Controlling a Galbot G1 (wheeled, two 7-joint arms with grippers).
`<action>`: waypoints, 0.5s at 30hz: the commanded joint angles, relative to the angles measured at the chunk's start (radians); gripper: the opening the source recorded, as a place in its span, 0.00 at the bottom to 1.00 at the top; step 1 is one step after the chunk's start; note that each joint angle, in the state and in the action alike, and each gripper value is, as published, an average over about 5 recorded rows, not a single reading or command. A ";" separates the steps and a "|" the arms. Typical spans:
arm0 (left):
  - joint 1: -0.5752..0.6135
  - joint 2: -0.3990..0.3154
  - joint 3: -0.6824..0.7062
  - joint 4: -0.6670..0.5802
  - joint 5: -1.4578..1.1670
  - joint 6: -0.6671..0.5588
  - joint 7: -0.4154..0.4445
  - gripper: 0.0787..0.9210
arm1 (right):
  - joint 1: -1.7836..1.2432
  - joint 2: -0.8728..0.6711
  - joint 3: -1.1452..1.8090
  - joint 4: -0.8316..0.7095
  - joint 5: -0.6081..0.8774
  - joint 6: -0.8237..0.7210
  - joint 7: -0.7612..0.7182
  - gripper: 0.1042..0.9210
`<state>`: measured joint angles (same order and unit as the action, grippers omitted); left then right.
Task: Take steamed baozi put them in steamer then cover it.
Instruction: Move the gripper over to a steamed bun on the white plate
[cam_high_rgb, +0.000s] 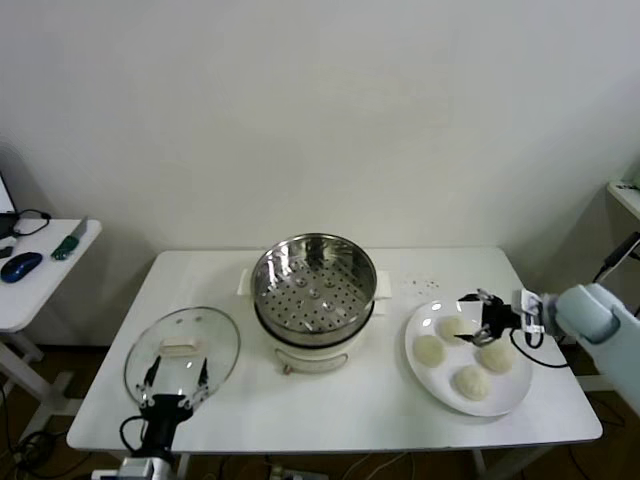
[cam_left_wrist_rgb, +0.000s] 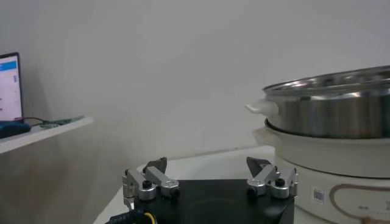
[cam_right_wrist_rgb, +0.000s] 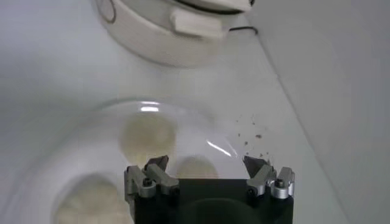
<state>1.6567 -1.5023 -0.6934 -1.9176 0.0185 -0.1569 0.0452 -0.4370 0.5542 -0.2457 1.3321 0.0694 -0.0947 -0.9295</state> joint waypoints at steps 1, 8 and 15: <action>-0.005 0.004 0.000 -0.003 0.001 0.017 -0.007 0.88 | 0.620 -0.020 -0.695 -0.200 0.003 -0.019 -0.145 0.88; -0.012 0.001 0.001 0.003 0.001 0.035 -0.018 0.88 | 0.693 0.113 -0.838 -0.285 0.021 -0.030 -0.145 0.88; -0.023 0.002 -0.001 0.005 0.003 0.051 -0.021 0.88 | 0.655 0.194 -0.870 -0.324 0.020 -0.038 -0.128 0.88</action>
<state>1.6403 -1.5012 -0.6943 -1.9114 0.0192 -0.1202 0.0274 0.0804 0.6623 -0.9064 1.0966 0.0861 -0.1246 -1.0279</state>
